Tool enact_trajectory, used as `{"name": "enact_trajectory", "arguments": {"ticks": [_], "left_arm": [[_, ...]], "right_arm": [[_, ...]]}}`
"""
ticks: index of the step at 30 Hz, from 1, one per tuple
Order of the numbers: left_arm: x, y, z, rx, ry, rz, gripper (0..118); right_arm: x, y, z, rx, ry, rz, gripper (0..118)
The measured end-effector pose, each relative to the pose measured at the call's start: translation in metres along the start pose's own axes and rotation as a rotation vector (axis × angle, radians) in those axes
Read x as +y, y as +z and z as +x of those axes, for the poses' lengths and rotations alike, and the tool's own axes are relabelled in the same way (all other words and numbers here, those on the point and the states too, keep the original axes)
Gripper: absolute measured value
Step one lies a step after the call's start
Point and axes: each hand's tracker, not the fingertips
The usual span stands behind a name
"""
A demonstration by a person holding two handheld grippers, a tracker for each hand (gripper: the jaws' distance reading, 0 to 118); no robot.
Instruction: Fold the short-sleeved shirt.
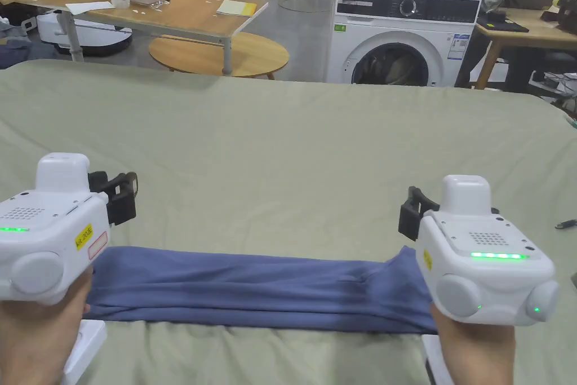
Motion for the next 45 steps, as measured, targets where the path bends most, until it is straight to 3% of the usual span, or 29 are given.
{"name": "enact_trajectory", "arguments": {"ticks": [2, 4, 10, 17, 18, 19, 21, 22, 23, 25, 30, 35, 37, 40, 45], "left_arm": [[0.004, 0.004, 0.005, 0.013, -0.006, 0.035, 3], [0.006, 0.008, 0.007, 0.021, -0.003, 0.031, 0], [0.006, 0.009, -0.012, 0.005, -0.012, -0.053, 0], [-0.021, -0.01, -0.092, -0.081, 0.204, -0.362, 0], [-0.027, -0.018, -0.105, -0.096, 0.262, -0.443, 10], [-0.034, -0.023, -0.121, -0.127, 0.337, -0.49, 28], [-0.051, -0.037, -0.153, -0.253, 0.507, -0.571, 34], [-0.056, -0.042, -0.158, -0.256, 0.534, -0.606, 48], [-0.061, -0.046, -0.166, -0.224, 0.515, -0.606, 55], [-0.07, -0.059, -0.181, -0.238, 0.547, -0.66, 60], [-0.106, -0.084, -0.181, -0.471, 0.752, -0.819, 61], [-0.137, -0.103, -0.176, -0.65, 0.934, -0.79, 60], [-0.139, -0.108, -0.167, -0.685, 0.893, -0.784, 51], [-0.138, -0.104, -0.153, -0.617, 0.856, -0.803, 7], [-0.133, -0.089, -0.14, -0.567, 0.848, -0.737, 3]], "right_arm": [[0.002, 0.004, -0.013, 0.004, -0.02, 0.047, 12], [0.002, 0.008, -0.025, 0.011, -0.035, 0.083, 0], [0.007, 0.008, -0.062, 0.026, -0.012, 0.115, 0], [0.007, -0.006, -0.1, 0.116, -0.047, 0.062, 0], [0.005, -0.007, -0.106, 0.125, -0.039, 0.053, 0], [0.003, -0.007, -0.11, 0.139, -0.031, 0.049, 0], [-0.001, -0.01, -0.119, 0.157, -0.012, 0.033, 0], [-0.002, -0.011, -0.122, 0.166, -0.006, 0.025, 0], [-0.004, -0.012, -0.125, 0.176, -0.002, 0.014, 0], [-0.007, -0.015, -0.128, 0.183, 0.006, 0.0, 0], [-0.016, -0.02, -0.131, 0.194, 0.034, -0.034, 0], [-0.021, -0.022, -0.127, 0.188, 0.047, -0.053, 0], [-0.021, -0.024, -0.126, 0.186, 0.046, -0.062, 0], [-0.023, -0.026, -0.125, 0.182, 0.047, -0.072, 0], [-0.024, -0.029, -0.121, 0.186, 0.052, -0.083, 0]]}}
